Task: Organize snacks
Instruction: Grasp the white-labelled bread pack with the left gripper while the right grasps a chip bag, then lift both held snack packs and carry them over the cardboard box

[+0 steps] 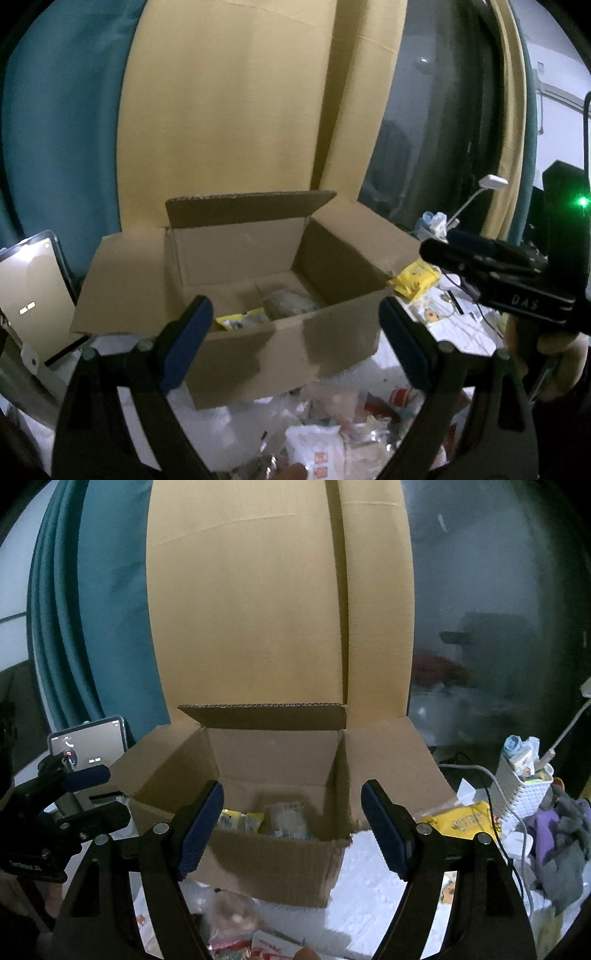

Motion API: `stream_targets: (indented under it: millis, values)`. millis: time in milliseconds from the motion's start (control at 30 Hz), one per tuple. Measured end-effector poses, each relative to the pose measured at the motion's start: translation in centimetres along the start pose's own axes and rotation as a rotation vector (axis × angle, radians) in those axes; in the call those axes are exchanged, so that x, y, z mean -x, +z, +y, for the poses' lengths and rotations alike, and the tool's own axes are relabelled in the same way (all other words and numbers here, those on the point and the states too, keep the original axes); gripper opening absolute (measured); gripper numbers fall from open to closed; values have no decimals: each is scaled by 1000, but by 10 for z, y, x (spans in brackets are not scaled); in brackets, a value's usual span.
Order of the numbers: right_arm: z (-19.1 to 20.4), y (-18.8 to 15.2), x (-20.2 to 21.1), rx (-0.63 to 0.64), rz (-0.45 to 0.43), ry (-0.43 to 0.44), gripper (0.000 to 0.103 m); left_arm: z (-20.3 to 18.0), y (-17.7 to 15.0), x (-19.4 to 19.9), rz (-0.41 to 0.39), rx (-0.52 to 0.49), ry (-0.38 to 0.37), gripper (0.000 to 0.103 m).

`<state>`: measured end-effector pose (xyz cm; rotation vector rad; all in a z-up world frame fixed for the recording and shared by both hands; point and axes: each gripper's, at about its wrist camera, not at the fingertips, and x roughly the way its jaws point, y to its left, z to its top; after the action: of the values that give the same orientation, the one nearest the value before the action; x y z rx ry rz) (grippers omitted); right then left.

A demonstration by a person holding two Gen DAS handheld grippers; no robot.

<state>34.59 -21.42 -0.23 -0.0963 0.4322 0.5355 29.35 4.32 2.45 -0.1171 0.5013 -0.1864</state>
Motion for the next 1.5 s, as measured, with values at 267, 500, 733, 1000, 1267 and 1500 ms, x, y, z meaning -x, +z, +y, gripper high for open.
stream_targets:
  millis: [267, 500, 733, 1000, 1267, 1500]
  values:
    - [1, -17, 20, -4, 10, -8, 80, -11, -16, 14, 17, 6, -7, 92]
    - [-4, -37, 31, -25, 38, -13, 80, -20, -37, 19, 52, 17, -9, 92]
    - [-7, -60, 36, -47, 76, -14, 80, -23, -58, 18, 98, 31, -8, 92]
    - [-10, -85, 34, -80, 128, -10, 80, -27, -86, 13, 169, 45, -5, 92]
    - [-13, -107, 34, -109, 166, -8, 80, -31, -110, 6, 251, 56, -6, 92]
    - [-18, -125, 32, -162, 211, -4, 80, -41, -124, -3, 321, 44, 1, 92]
